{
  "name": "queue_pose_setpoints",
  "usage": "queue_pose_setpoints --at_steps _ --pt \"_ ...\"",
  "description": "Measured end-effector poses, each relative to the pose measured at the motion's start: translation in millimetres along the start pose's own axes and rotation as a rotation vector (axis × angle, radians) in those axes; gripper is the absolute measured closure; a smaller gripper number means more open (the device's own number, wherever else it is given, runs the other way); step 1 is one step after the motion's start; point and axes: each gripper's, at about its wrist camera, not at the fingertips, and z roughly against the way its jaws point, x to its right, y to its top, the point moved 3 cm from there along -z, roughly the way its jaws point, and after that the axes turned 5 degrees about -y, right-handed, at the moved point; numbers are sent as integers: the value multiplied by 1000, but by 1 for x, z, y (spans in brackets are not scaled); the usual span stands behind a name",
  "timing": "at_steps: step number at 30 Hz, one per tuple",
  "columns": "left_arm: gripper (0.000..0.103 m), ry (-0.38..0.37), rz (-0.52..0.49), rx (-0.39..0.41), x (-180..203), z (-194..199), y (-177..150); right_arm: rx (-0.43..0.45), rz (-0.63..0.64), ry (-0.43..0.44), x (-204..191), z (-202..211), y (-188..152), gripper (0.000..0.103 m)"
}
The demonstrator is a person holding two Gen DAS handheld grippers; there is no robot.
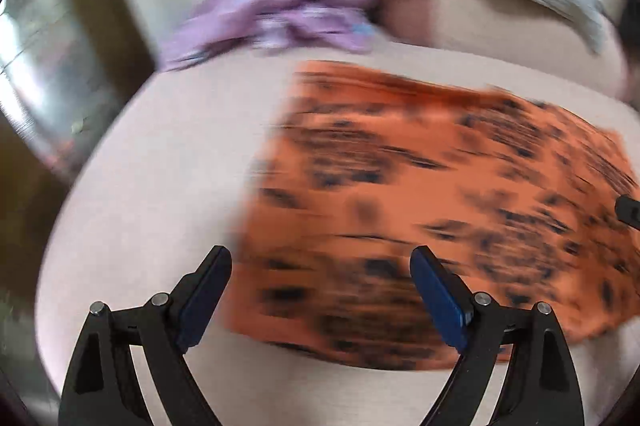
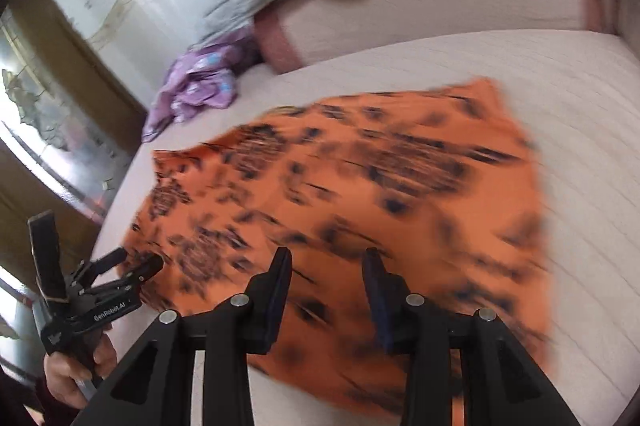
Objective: Fold small clothes
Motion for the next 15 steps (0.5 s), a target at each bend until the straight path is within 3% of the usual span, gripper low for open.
queue_pose_setpoints --at_steps 2,6,10,15 --pt "12 39 56 -38 -28 -9 -4 -3 15 36 -29 -27 17 64" --pt "11 -38 126 -107 -48 -28 -11 -29 -2 126 -81 -85 49 64" --pt "10 -63 108 -111 -53 -33 -8 -75 -1 125 -122 -141 67 64" --pt "10 -109 126 -126 -58 -38 -8 -46 -25 66 -131 -173 86 64"
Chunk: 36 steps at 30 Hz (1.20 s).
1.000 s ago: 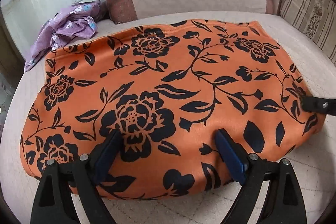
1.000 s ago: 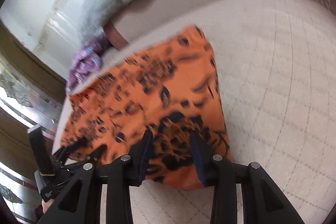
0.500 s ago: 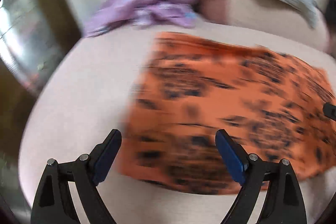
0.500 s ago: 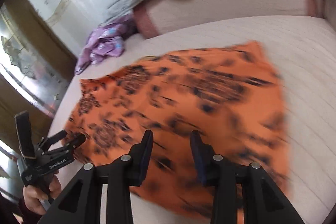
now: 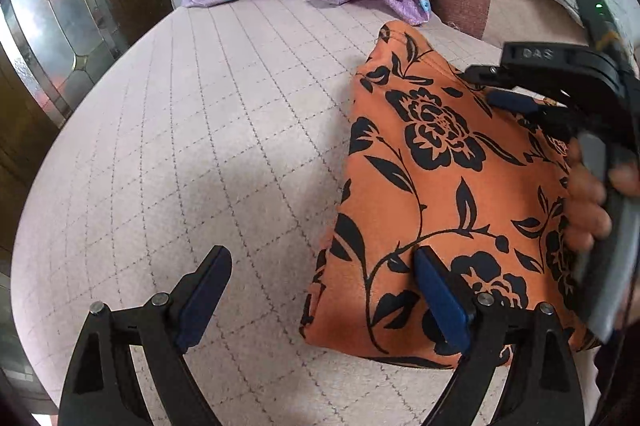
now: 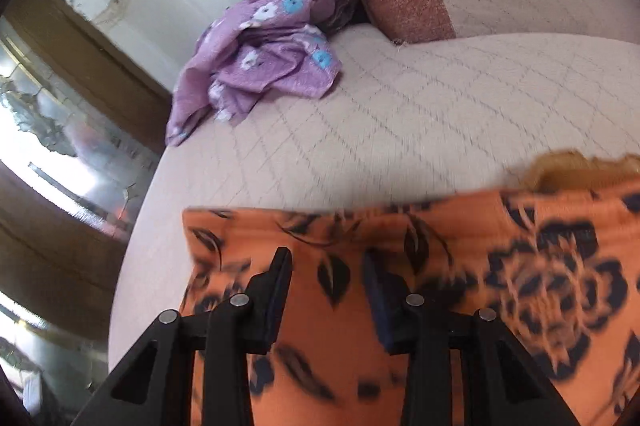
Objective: Fold small clothes
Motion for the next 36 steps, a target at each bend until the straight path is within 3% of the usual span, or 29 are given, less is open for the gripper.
queue_pose_setpoints --at_steps 4,11,17,22,25,27,29,31,33,35,36 --pt "10 -14 -2 5 -2 6 -1 20 -57 11 8 0 10 65" --pt "10 0 41 38 -18 12 8 105 -99 -1 50 80 -3 63" --pt "10 63 -38 14 -7 0 2 130 -150 -102 120 173 -59 62" --pt "10 67 -9 51 -10 24 -1 79 -243 -166 174 220 -115 62" --pt "10 -3 61 91 -17 51 -13 93 -296 -115 191 252 -144 59" --pt "10 -56 112 94 -21 59 -22 110 -325 -88 198 267 -160 44" --pt "10 -70 148 59 -23 59 -34 105 -353 -62 204 275 -177 42" --pt "10 -123 221 33 -30 60 -52 87 -397 -26 210 277 -192 42" --pt "10 -239 333 -5 -36 56 -68 79 -456 21 217 274 -204 42" --pt "10 -293 391 -45 -36 47 -75 75 -499 50 223 268 -210 39" --pt "9 -286 395 -40 -34 44 -74 74 -516 59 225 265 -212 39"
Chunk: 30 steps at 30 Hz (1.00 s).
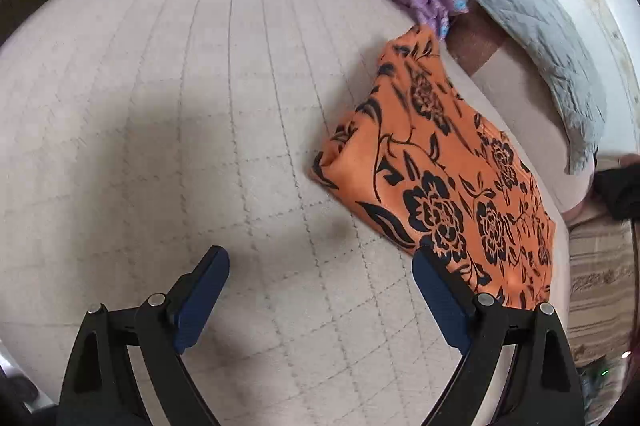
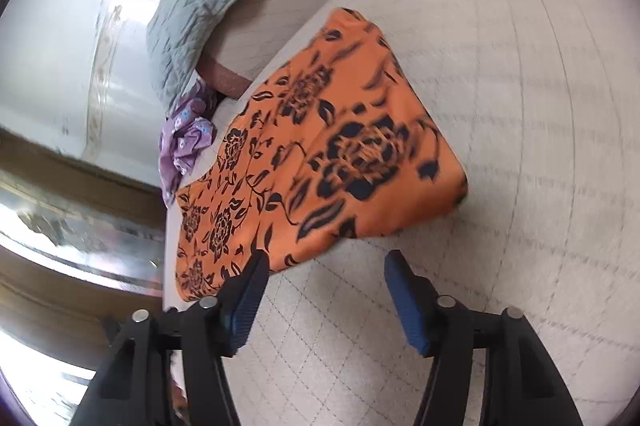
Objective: Fold small clothes
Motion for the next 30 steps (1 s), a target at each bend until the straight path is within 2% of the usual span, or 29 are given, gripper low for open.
queue_pose_setpoints --at_steps 2,5,11,12,13,14,15,18,19,21,23,24,25,27,30 --pt "9 5 -14 46 5 0 3 -11 -52 29 9 -8 1 38" --pt "6 -31 42 62 8 -10 10 -29 -111 67 19 -19 2 37" --pt "7 -60 60 161 19 -26 29 7 -141 118 22 -30 17 36" --pt "9 -66 53 169 21 -27 32 9 -147 124 23 -32 20 36" --pt "15 -77 48 181 23 -28 34 14 -151 129 23 -35 24 36" --pt "36 -99 48 180 25 -32 36 19 -153 132 22 -37 26 36" --pt "42 -90 49 170 26 -35 36 26 -153 135 21 -39 29 36" --pt "52 -39 -2 189 33 -39 35 51 -156 137 17 -46 37 36" --pt "55 -40 -10 189 34 -40 35 62 -151 133 15 -49 40 36" --pt "67 -53 -11 187 35 -41 36 83 -129 117 9 -54 46 37" --pt "72 -63 -10 185 32 -39 36 93 -97 85 6 -57 49 44" --pt "74 -69 -6 184 31 -38 36 95 -67 42 5 -60 50 65" --pt "75 -76 -3 184 31 -37 36 89 -56 33 6 -61 51 74" --pt "78 -84 -12 188 32 -31 36 107 -62 46 8 -59 50 78" --pt "79 -115 -15 203 35 -17 34 151 0 14 1 -45 46 82"
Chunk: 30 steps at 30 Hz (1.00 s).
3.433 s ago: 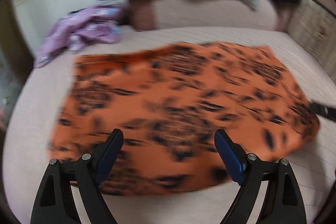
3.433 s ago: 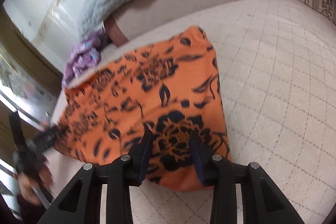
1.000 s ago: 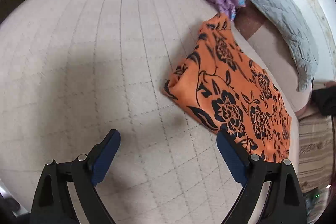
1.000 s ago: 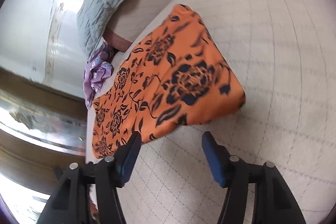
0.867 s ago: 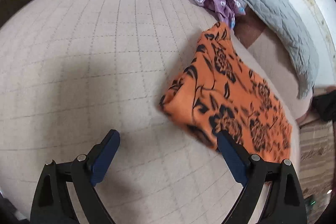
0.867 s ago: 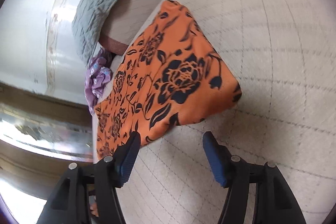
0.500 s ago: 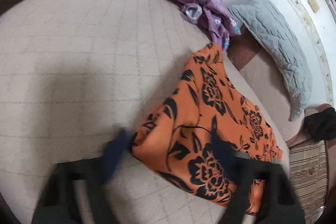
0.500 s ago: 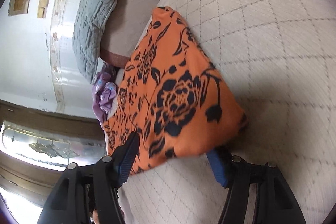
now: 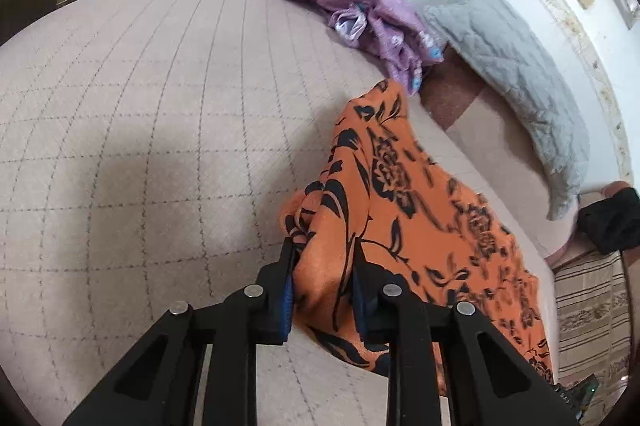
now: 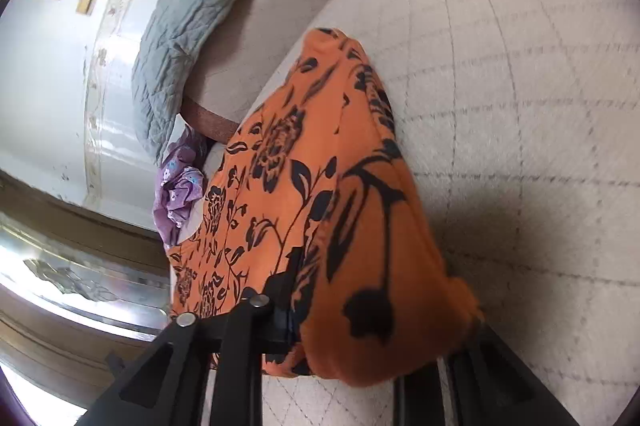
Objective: Fold small clothes
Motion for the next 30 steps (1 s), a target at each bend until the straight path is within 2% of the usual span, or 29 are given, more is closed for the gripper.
queue_pose_setpoints --at_steps 6,9,13,15,17,19,22,24,25,27,28,30 --pt "80 -16 -56 14 20 41 -6 104 111 -16 -26 42 -6 84" --pt "80 -6 -104 15 26 66 -19 112 116 -11 -27 64 -9 85" --pt "80 28 -156 -15 22 79 -45 68 97 -27 -8 80 -15 85" --pt "79 58 -174 -73 12 73 -63 11 67 -53 9 71 -20 85" --pt "76 135 -219 -97 6 64 -71 -40 35 -85 26 55 -22 84" --pt "71 172 -226 -121 2 59 -73 -56 29 -89 33 44 -22 79" --pt "67 158 -226 -74 5 81 -69 -67 12 -66 35 43 -20 74" --pt "49 160 -247 -29 8 101 -68 -78 2 -50 37 44 -20 71" --pt "46 168 -259 -5 9 110 -68 -84 -9 -40 39 45 -20 68" --pt "44 201 -312 48 15 127 -65 -85 -23 -28 42 51 -20 63" --pt "44 213 -340 60 19 131 -63 -81 -29 -18 42 53 -20 54" --pt "43 238 -395 76 28 135 -57 -69 -42 -12 42 61 -20 48"
